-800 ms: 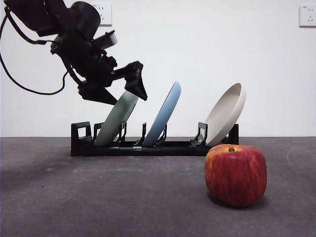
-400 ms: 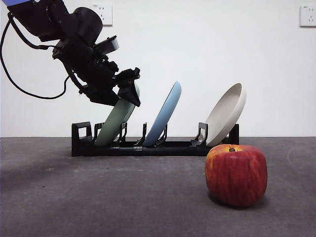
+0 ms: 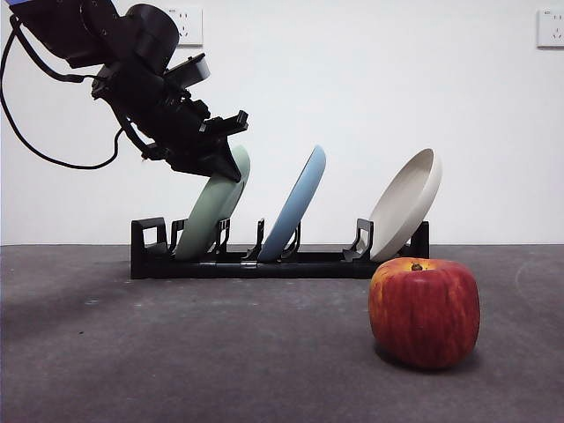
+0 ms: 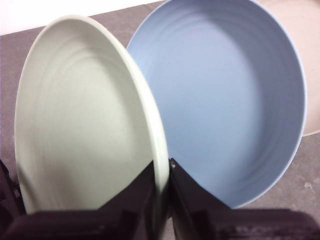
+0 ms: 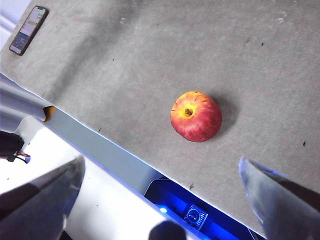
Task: Take the green plate from the plate rack,put the plate on the table,take the apple from the table,put the apple in the plate
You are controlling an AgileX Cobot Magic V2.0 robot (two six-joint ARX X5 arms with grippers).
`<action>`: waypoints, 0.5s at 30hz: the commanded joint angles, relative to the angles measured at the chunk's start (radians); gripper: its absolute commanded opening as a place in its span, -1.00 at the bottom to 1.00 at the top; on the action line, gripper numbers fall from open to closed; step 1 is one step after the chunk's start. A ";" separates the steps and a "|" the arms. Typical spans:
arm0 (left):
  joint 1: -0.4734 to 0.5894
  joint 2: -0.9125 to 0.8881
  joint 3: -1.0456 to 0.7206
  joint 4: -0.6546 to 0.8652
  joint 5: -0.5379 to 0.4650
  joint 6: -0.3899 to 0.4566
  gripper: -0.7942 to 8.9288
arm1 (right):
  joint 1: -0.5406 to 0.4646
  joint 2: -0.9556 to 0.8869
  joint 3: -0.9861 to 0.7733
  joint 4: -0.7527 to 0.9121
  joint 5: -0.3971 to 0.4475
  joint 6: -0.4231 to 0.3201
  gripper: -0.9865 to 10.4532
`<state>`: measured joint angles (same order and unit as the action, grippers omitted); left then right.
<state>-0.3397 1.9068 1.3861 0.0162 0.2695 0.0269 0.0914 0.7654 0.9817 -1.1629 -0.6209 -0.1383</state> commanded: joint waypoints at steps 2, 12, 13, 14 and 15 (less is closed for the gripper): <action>-0.005 -0.020 -0.005 -0.006 0.028 -0.001 -0.85 | 0.002 0.001 -0.001 0.005 -0.002 0.006 0.43; -0.005 -0.166 -0.005 -0.034 0.027 -0.001 -0.85 | 0.002 0.000 -0.001 0.007 -0.002 0.006 0.43; -0.006 -0.190 -0.005 -0.049 0.027 -0.001 -0.85 | 0.002 0.000 -0.001 0.007 -0.002 0.006 0.43; -0.006 -0.209 -0.005 -0.063 0.027 -0.001 -0.85 | 0.002 0.000 -0.001 0.007 -0.002 0.006 0.43; -0.008 -0.236 -0.005 -0.089 0.027 0.000 -0.85 | 0.002 0.000 -0.001 0.007 -0.002 0.006 0.43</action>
<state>-0.3435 1.6951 1.3857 -0.0677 0.2932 0.0254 0.0914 0.7654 0.9817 -1.1595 -0.6209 -0.1383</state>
